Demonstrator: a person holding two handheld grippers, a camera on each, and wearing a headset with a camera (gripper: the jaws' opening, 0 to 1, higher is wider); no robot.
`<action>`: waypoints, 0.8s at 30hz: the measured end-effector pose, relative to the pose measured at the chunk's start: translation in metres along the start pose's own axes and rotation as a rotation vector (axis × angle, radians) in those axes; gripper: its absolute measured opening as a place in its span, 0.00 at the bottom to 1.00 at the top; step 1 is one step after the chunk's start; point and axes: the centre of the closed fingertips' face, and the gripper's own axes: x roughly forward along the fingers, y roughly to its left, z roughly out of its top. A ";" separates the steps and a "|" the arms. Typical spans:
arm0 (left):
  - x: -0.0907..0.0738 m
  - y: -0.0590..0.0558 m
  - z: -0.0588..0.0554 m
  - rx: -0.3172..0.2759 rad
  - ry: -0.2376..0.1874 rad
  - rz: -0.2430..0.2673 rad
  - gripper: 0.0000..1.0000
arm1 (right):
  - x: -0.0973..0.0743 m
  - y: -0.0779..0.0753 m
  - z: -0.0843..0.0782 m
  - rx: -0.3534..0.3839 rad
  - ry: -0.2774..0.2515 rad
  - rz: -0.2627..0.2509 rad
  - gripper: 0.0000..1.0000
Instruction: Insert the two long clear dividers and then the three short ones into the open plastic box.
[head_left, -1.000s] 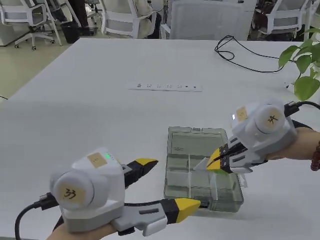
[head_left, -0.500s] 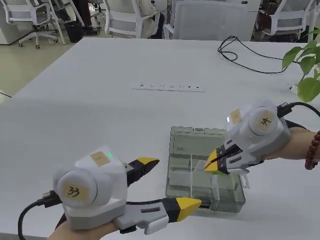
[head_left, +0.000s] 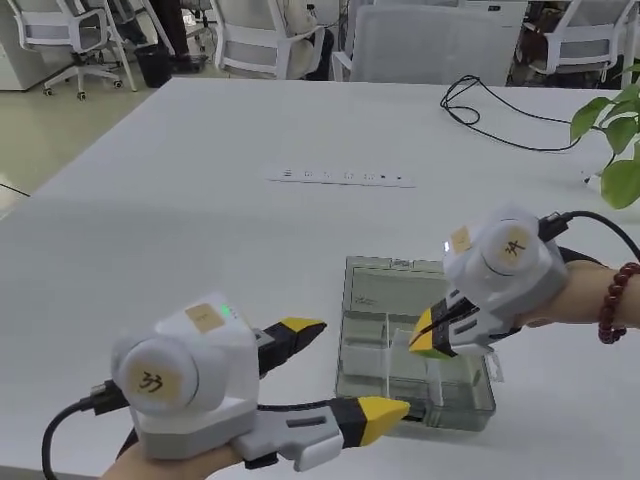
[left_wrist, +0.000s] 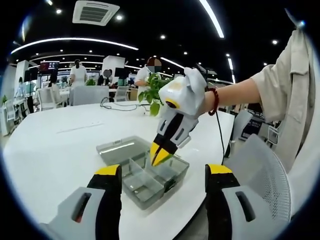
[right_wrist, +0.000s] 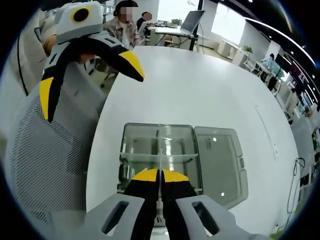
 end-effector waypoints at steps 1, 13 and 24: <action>0.000 0.000 0.002 0.002 -0.001 0.000 0.68 | 0.002 0.000 -0.001 0.000 0.013 0.003 0.02; 0.004 0.002 0.000 0.035 0.030 -0.002 0.68 | 0.017 0.000 -0.013 0.004 0.113 0.032 0.02; 0.005 0.003 -0.001 0.054 0.044 0.001 0.69 | 0.030 0.003 -0.023 -0.026 0.268 0.059 0.02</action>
